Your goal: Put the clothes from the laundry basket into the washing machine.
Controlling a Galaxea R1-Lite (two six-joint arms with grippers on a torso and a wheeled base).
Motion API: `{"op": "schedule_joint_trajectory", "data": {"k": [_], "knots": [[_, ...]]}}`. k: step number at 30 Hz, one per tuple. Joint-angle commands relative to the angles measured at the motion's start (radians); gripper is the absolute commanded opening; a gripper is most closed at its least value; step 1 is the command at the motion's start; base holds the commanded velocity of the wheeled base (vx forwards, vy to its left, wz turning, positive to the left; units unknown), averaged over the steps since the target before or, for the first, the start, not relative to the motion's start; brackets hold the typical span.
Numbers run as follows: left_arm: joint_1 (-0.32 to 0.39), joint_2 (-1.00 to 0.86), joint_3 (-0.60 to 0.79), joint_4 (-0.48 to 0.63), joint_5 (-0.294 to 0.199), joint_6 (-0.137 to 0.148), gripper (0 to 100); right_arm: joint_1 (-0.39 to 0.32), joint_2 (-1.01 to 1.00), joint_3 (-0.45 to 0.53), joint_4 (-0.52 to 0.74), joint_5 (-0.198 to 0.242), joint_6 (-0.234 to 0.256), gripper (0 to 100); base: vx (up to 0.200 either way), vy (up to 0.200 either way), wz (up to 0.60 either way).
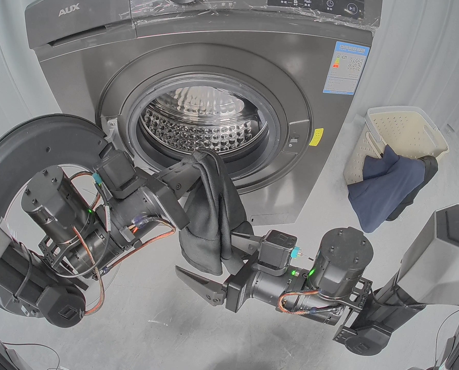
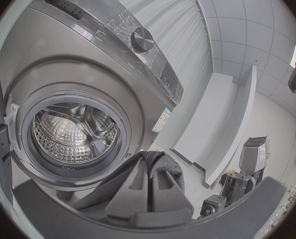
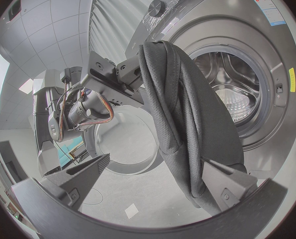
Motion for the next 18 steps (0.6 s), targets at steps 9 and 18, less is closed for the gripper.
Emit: {"op": "schedule_joint_trajectory", "data": {"k": [9, 18], "knots": [[0.002, 0.006, -0.007, -0.001, 0.000, -0.001, 0, -0.007, -0.107, 0.037, 0.018, -0.009, 0.002, 100, 0.000, 0.000, 0.00], [0.005, 0.029, -0.014, -0.001, 0.003, -0.001, 0, 0.010, -0.185, 0.118, 0.021, -0.009, 0.031, 100, 0.000, 0.000, 0.00]]}}
